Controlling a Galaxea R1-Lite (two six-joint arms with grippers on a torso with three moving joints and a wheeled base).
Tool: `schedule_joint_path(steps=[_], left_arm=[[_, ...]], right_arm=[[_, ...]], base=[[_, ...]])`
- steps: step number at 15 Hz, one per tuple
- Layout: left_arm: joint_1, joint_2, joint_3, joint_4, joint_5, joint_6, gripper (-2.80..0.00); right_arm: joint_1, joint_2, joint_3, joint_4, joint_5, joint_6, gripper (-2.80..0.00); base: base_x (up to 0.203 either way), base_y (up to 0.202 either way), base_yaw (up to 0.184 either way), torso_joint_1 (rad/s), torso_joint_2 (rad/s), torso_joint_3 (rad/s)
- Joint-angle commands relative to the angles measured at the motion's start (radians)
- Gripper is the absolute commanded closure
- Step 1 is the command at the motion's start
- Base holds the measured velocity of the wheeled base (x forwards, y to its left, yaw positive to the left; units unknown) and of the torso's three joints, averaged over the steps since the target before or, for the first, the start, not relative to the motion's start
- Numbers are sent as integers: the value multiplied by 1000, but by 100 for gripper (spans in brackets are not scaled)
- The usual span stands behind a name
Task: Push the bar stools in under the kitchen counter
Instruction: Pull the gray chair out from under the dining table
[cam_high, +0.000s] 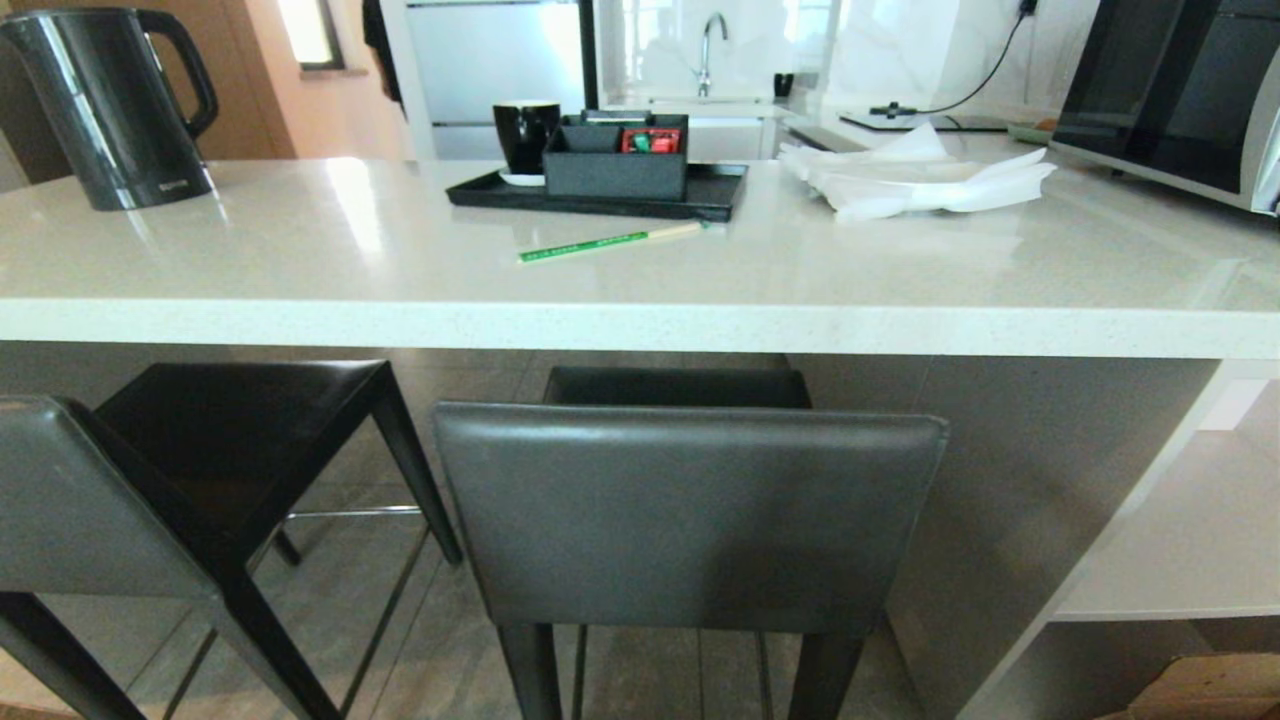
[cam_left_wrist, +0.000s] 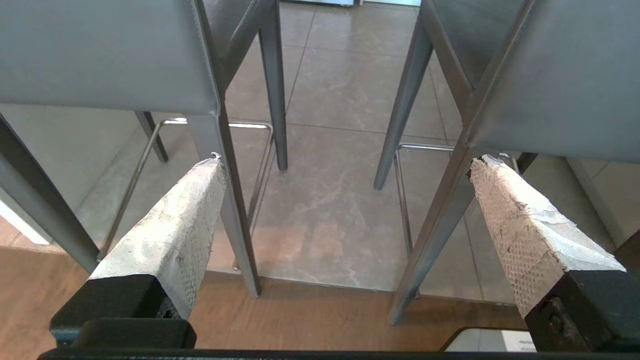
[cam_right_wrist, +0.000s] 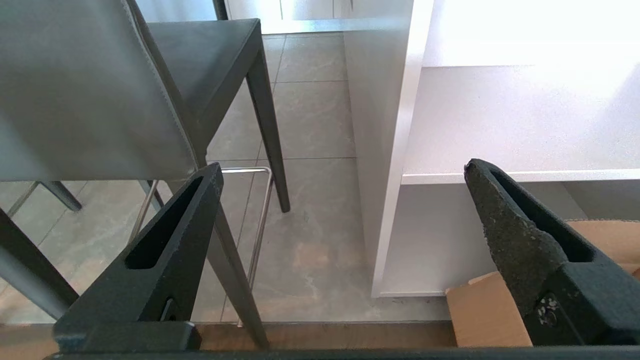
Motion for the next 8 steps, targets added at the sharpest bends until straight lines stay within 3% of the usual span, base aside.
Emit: schedule_joint_path(steps=[1,2,5,8], left_arm=[[0,0,0,-2,-2,11,-280],[0,0,1,-6,-7,28,-280],[1,0,-6,-7,-33,68,-280],[1,94,-143,2,-98,4,-280]], right_arm=[[1,-1,2,-2,5,-19,-280],[1,-1,-5,-14,13,-44,-280],[1,107,-142,9,53,-10,-280],[27,300,-271,19,73,16,-280]], base=[[0,0,0,0,0,0],[0,0,0,0,0,0],[0,0,0,0,0,0],[0,0,0,0,0,0]])
